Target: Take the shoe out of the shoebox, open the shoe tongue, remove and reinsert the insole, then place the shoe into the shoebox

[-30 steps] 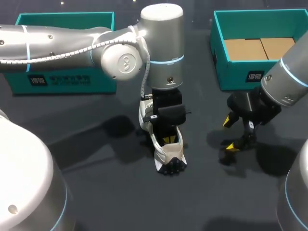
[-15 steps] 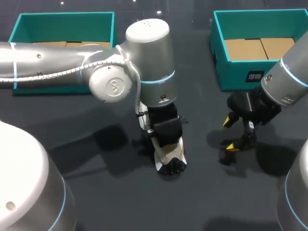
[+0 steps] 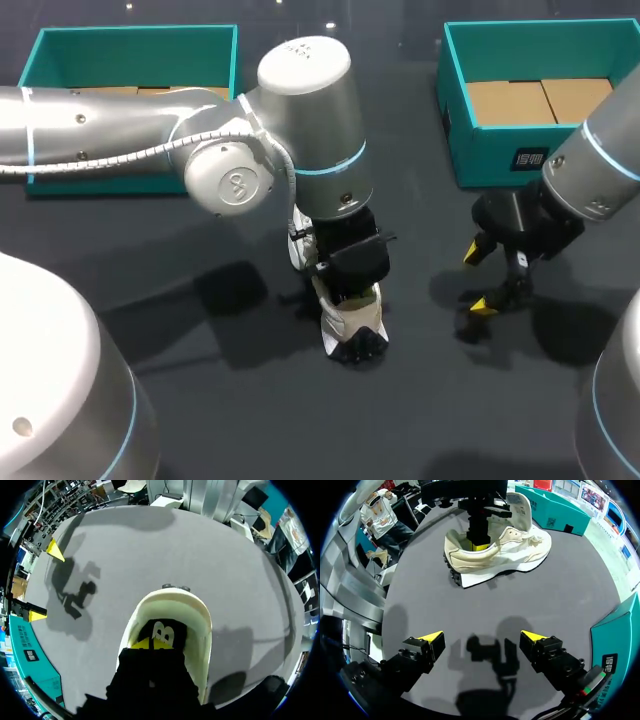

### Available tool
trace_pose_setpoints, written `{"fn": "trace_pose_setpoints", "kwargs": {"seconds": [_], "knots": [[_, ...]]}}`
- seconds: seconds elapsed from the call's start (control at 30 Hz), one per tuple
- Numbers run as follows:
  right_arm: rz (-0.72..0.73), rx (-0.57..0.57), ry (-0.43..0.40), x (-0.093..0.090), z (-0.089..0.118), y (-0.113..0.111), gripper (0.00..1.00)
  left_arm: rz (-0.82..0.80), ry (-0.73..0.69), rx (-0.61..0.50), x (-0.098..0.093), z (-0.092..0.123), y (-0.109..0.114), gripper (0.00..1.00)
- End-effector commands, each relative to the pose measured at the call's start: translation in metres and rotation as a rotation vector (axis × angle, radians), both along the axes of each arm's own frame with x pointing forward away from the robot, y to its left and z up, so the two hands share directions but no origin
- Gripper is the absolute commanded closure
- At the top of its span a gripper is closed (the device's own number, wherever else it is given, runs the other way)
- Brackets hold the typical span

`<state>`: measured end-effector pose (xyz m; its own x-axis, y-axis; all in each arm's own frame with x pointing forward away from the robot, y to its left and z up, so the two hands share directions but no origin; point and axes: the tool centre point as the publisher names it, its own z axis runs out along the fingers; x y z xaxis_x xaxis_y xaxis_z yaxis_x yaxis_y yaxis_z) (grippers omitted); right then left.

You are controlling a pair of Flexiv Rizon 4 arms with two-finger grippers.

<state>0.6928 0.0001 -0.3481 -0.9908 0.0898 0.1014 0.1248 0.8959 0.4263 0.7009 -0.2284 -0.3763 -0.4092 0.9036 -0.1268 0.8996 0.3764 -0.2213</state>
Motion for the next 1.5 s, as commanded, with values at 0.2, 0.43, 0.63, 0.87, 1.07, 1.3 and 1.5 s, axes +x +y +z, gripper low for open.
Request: {"fn": "trace_pose_setpoints", "kwargs": {"seconds": [0.2,0.43,0.63,0.87,1.07,1.3,1.5], "knots": [[-0.001,-0.002,-0.003,-0.001,0.0,0.0,0.0,0.001,-0.074,0.079,-0.008,-0.03,-0.023,1.0],[-0.001,-0.002,-0.003,-0.001,0.0,0.0,0.0,0.033,-0.084,0.136,-0.004,-0.038,0.003,1.0],[-0.001,-0.002,-0.003,-0.001,0.0,0.0,0.0,0.061,-0.126,0.131,0.0,-0.019,0.024,1.0],[-0.001,-0.002,-0.003,-0.001,0.0,0.0,0.0,0.049,-0.163,0.081,0.006,0.014,0.024,1.0],[-0.001,-0.002,-0.003,-0.001,0.0,0.0,0.0,0.038,-0.192,0.114,0.022,0.018,0.017,1.0],[-0.001,-0.002,-0.003,-0.001,0.0,0.0,0.0,0.02,-0.207,0.215,0.042,0.014,0.008,1.0],[-0.001,-0.002,-0.003,-0.001,0.0,0.0,0.0,0.027,-0.21,0.273,0.046,0.012,0.008,0.75]]}}
